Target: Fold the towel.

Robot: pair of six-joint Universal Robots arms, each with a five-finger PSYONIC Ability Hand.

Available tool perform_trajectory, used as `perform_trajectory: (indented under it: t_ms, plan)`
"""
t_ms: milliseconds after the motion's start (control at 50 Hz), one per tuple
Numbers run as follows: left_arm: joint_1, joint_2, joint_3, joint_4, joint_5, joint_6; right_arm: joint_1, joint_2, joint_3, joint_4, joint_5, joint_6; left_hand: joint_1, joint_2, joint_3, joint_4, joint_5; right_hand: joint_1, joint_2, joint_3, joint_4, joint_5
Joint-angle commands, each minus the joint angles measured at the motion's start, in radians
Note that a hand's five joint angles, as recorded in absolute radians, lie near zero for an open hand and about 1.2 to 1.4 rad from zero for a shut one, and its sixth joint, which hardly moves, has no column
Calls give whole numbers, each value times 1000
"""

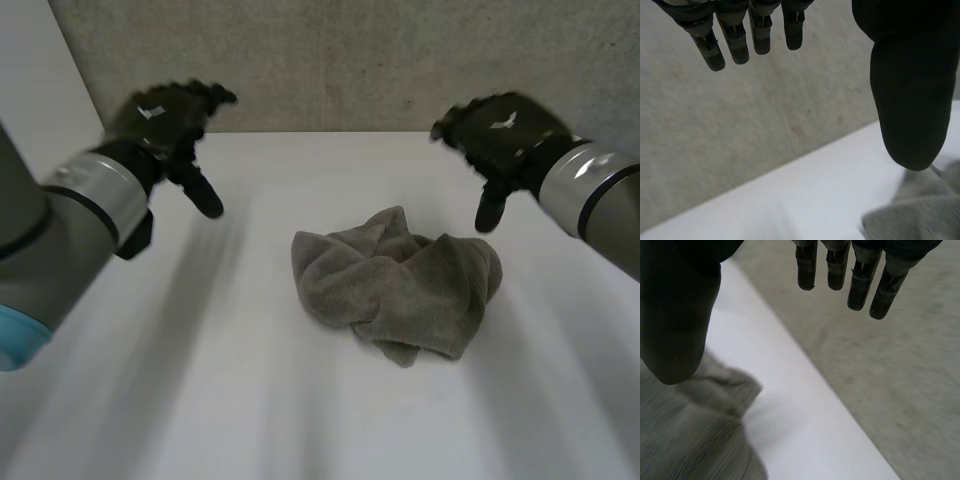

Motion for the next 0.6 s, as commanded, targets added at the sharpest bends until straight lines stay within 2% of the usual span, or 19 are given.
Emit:
perform_trajectory:
  t_ms: [20, 60, 120, 200, 300, 340, 380, 400, 440, 460, 480, 500, 520, 540, 560, 580, 600]
  plan:
    - [-43, -159, -24, 43, 59, -17, 9, 143, -86, 55, -15, -105, 33, 32, 33, 34, 34, -53, -74, -77, -89, -58]
    - [-65, -203, -23, 75, 61, -25, 6, 250, -158, 52, -18, -107, 30, 29, 30, 31, 31, -53, -74, -77, -89, -58]
    - [-90, -282, -24, 177, 62, -56, 7, 300, -195, 51, -10, -111, 30, 29, 30, 31, 31, -53, -74, -77, -89, -58]
    - [-100, -382, -6, 275, 91, -77, 9, 460, -317, 51, -13, -110, 48, 47, 47, 48, 48, -53, -74, -77, -89, -58]
    - [-113, -466, 34, 272, 165, -82, 9, 591, -407, 52, -4, -108, 74, 73, 74, 75, 75, -16, -37, -40, -53, -22]
    - [-117, -488, 39, 273, 179, -83, 9, 625, -427, 51, 2, -110, 100, 100, 100, 101, 101, 63, 42, 39, 27, 58]
    - [-122, -505, 42, 275, 183, -83, 9, 665, -456, 52, 25, -113, 124, 123, 124, 125, 125, 308, 287, 284, 272, 303]
    - [-125, -519, 45, 276, 186, -82, 9, 665, -456, 52, 25, -113, 147, 147, 147, 148, 148, 309, 289, 286, 273, 304]
    - [-130, -533, 50, 276, 186, -83, 10, 670, -476, 52, 50, -113, 221, 220, 221, 221, 221, 672, 651, 648, 636, 667]
    - [-133, -549, 57, 278, 185, -80, 10, 670, -476, 52, 50, -113, 349, 348, 349, 349, 349, 674, 653, 650, 637, 668]
    - [-133, -550, 57, 278, 185, -80, 10, 665, -487, 51, 50, -108, 350, 349, 350, 351, 351, 909, 888, 886, 873, 904]
    - [-137, -566, 68, 278, 180, -77, 10, 665, -487, 51, 50, -108, 536, 535, 536, 537, 537, 911, 891, 888, 875, 906]
    - [-142, -577, 79, 279, 177, -76, 12, 656, -499, 48, 51, -102, 817, 816, 817, 818, 818, 1166, 1146, 1143, 1130, 1161]
    - [-142, -577, 79, 279, 177, -76, 12, 634, -514, 42, 53, -95, 820, 819, 820, 820, 820, 1169, 1148, 1145, 1132, 1163]
    - [-143, -580, 89, 279, 177, -76, 12, 634, -514, 41, 53, -95, 1052, 1052, 1052, 1053, 1053, 1169, 1148, 1145, 1132, 1163]
    - [-143, -583, 103, 281, 176, -74, 12, 605, -531, 28, 53, -75, 1191, 1190, 1191, 1191, 1191, 1169, 1148, 1145, 1132, 1163]
    - [-143, -583, 103, 281, 176, -74, 12, 572, -545, -4, 54, -38, 1192, 1192, 1192, 1193, 1193, 1169, 1148, 1145, 1132, 1163]
